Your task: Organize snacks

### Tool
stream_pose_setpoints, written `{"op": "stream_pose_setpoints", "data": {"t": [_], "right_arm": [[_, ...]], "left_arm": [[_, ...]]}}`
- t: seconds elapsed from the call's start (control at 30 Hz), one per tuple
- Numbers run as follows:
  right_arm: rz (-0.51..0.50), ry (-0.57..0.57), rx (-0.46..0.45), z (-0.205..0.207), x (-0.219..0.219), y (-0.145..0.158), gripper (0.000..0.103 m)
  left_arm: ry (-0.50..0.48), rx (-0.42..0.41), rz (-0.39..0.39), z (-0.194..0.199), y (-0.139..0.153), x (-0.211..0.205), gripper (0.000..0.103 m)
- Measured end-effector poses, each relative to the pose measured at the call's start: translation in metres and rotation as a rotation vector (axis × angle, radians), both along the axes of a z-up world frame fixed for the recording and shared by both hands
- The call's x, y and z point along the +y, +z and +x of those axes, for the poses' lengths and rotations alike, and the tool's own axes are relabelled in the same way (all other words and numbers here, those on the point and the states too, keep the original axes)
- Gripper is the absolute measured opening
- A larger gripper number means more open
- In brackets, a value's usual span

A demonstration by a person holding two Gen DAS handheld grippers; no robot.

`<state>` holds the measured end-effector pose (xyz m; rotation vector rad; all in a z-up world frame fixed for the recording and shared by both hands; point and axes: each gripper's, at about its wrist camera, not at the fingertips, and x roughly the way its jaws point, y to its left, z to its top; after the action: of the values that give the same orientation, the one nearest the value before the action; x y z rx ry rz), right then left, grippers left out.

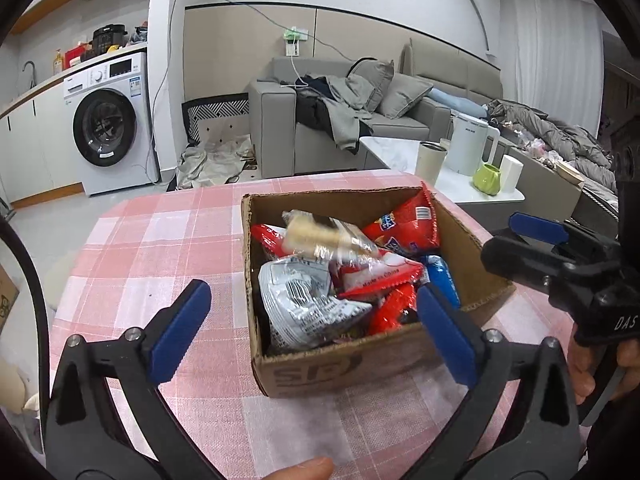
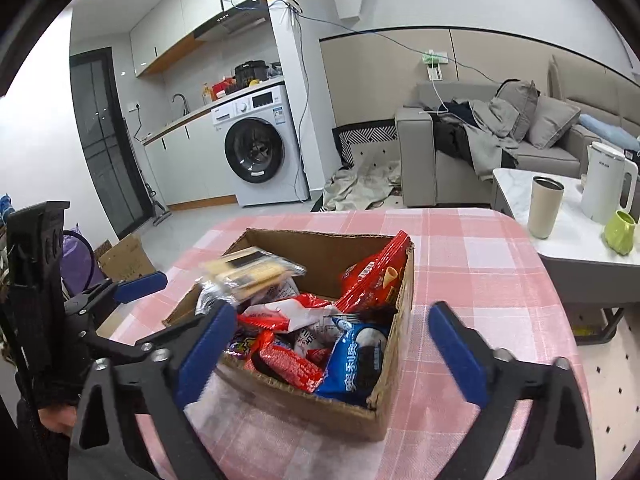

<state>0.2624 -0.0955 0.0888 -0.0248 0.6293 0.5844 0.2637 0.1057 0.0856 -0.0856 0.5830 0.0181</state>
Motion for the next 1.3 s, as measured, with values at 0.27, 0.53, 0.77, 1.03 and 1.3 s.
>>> {"op": "stream_pose_setpoints", "data": {"t": [0.27, 0.53, 0.77, 1.03, 1.3], "right_arm": [[0.018, 0.013, -0.028, -0.022, -0.002, -0.002, 0.103], [0.072, 0.019, -0.077, -0.042, -0.013, -0.002, 0.103], [0.081, 0.022, -0.114, -0.056, -0.020, -0.004, 0.103], [0.075, 0.036, -0.145, -0.074, -0.025, -0.016, 0.103], [0.091, 0.054, -0.174, -0.084, -0.028, -0.029, 0.103]], "left_arm": [[0.001, -0.059, 0.015, -0.037, 0.006, -0.004, 0.102], [0.010, -0.087, -0.007, -0.066, 0.009, 0.003, 0.102], [0.029, -0.109, -0.004, -0.090, 0.007, 0.010, 0.102], [0.045, -0.135, 0.001, -0.108, -0.003, 0.011, 0.102], [0.067, -0.143, 0.012, -0.111, -0.019, 0.009, 0.102]]}}
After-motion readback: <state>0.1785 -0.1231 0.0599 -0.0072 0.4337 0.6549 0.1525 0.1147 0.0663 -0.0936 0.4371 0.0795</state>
